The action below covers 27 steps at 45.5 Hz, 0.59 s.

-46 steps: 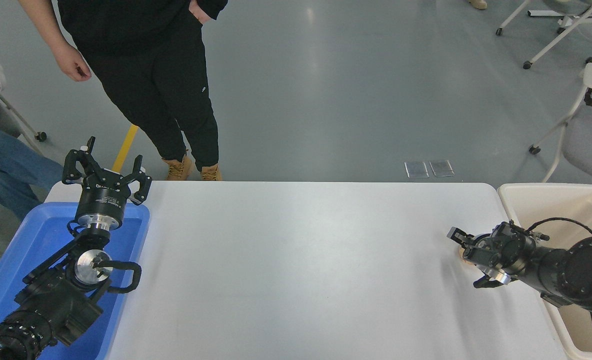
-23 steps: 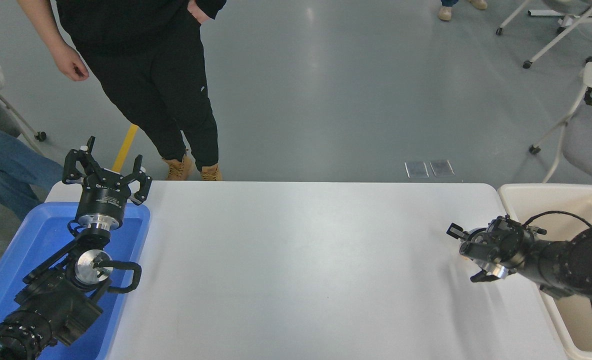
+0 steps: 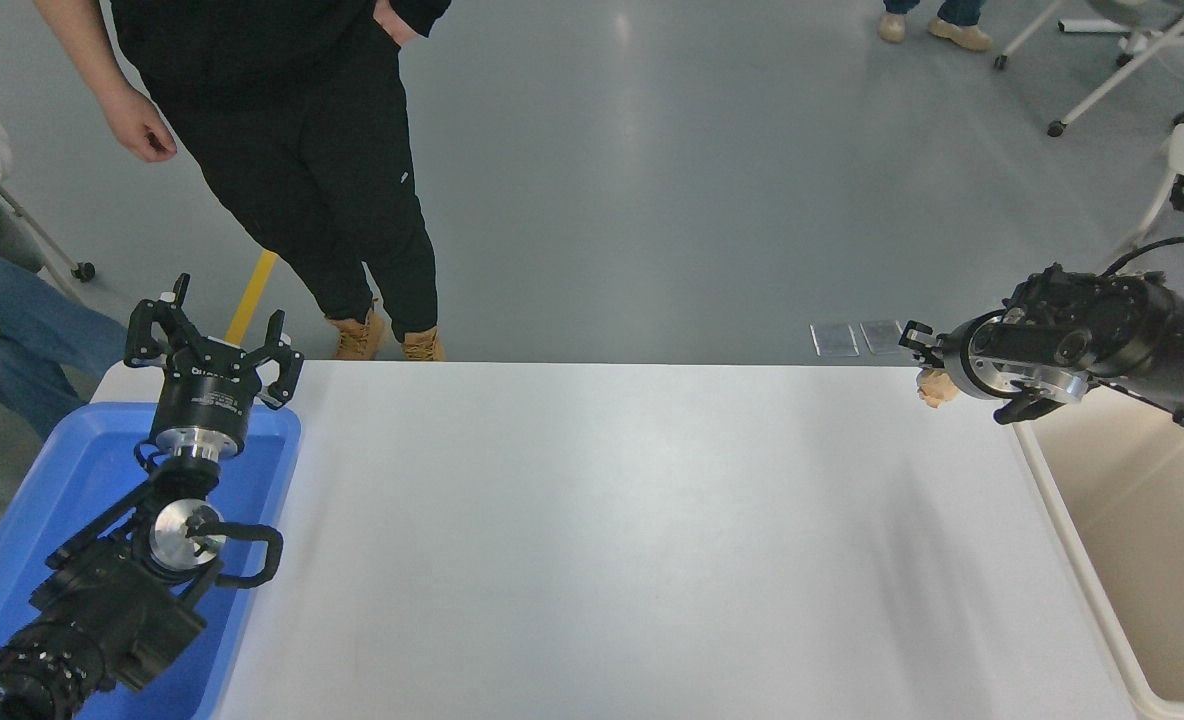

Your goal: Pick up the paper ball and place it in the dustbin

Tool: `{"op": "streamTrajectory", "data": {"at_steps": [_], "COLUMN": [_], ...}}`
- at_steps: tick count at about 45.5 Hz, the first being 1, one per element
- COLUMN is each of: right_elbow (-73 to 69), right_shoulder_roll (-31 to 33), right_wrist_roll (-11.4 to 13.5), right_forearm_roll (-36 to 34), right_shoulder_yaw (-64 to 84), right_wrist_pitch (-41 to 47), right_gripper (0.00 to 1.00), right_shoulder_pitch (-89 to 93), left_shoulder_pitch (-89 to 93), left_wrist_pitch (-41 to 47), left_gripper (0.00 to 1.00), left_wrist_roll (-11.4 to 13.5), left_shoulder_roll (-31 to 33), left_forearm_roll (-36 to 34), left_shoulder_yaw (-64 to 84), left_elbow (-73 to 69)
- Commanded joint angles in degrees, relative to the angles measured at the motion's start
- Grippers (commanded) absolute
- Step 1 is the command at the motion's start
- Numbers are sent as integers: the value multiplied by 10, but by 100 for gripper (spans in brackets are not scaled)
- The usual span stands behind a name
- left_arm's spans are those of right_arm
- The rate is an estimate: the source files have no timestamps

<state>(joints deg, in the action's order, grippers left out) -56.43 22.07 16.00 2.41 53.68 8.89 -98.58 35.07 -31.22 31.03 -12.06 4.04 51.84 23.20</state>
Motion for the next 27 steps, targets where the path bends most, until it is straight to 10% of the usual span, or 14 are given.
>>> {"op": "streamTrajectory", "data": {"at_steps": [1,27], "right_elbow": [-50,-11], "right_shoulder_roll": [36,99], "right_wrist_roll": [0,1], "right_forearm_roll": [8,13], "right_shoulder_yaw": [4,13], "right_wrist_pitch": [63,73], "right_gripper": [0,0], "right_shoulder_pitch": [-139,-162], "left_shoulder_pitch": [0,0], "left_wrist_pitch": [0,0], "left_gripper": [99,99], "left_wrist_roll": [0,0], "left_shoulder_roll": [0,0], "left_forearm_roll": [0,0], "left_shoulder_yaw": [0,0], "left_elbow": [0,0]}}
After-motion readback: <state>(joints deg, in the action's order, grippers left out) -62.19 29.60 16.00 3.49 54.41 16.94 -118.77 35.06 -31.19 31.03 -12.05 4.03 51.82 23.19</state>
